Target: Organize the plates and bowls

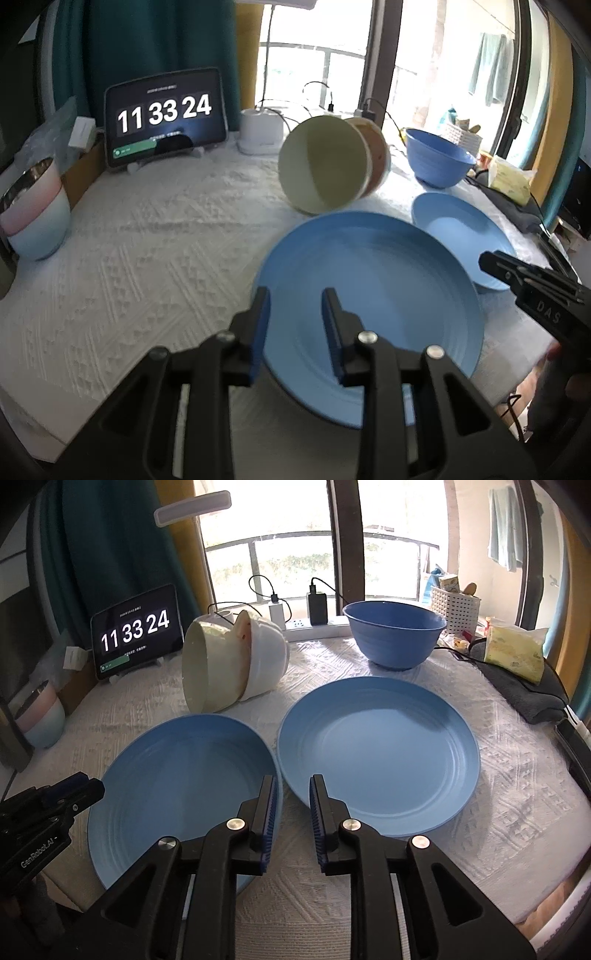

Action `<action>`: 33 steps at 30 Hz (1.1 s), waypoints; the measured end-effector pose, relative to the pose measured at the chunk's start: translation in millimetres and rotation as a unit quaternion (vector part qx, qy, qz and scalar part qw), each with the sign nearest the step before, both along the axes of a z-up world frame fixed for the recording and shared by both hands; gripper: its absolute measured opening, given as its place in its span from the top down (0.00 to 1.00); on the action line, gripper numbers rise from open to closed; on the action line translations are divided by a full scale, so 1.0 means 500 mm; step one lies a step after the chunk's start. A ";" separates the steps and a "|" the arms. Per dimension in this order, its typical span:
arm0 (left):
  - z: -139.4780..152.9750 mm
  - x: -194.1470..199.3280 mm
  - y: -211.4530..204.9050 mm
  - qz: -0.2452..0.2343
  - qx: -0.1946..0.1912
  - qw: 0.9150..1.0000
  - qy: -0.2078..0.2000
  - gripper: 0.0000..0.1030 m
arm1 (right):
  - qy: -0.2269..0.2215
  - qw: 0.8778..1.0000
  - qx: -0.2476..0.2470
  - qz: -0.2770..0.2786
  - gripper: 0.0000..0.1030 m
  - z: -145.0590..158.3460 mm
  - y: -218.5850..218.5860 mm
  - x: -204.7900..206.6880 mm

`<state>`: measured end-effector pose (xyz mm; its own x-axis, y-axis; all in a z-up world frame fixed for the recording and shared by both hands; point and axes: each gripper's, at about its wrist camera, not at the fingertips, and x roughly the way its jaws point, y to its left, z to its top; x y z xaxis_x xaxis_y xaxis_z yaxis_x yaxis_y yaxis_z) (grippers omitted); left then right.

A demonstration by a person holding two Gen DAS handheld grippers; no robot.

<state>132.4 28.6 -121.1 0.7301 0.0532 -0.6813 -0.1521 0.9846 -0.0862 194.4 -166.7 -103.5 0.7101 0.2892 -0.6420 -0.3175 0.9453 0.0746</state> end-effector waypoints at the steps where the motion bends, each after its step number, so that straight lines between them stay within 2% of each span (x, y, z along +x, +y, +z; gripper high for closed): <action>1: 0.002 0.003 -0.005 -0.002 0.002 1.000 0.000 0.70 | -0.001 1.000 0.002 -0.001 0.81 0.002 -0.004 0.001; 10: 0.015 0.022 -0.045 -0.016 0.011 1.000 0.001 0.66 | -0.005 1.000 0.015 -0.011 0.80 0.010 -0.042 0.009; 15: 0.025 0.035 -0.067 -0.022 0.014 1.000 0.000 0.57 | -0.007 1.000 0.026 -0.014 0.79 0.013 -0.065 0.015; 33: 0.051 0.110 -0.171 -0.068 0.031 0.997 -0.003 0.56 | -0.007 0.998 0.057 -0.041 0.79 0.013 -0.171 0.067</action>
<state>187.4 -56.7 -95.7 0.7381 -0.0040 -0.6747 -0.0172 0.9995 -0.0248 227.8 -252.1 -96.9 0.7438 0.2992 -0.5977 -0.2405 0.9541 0.1783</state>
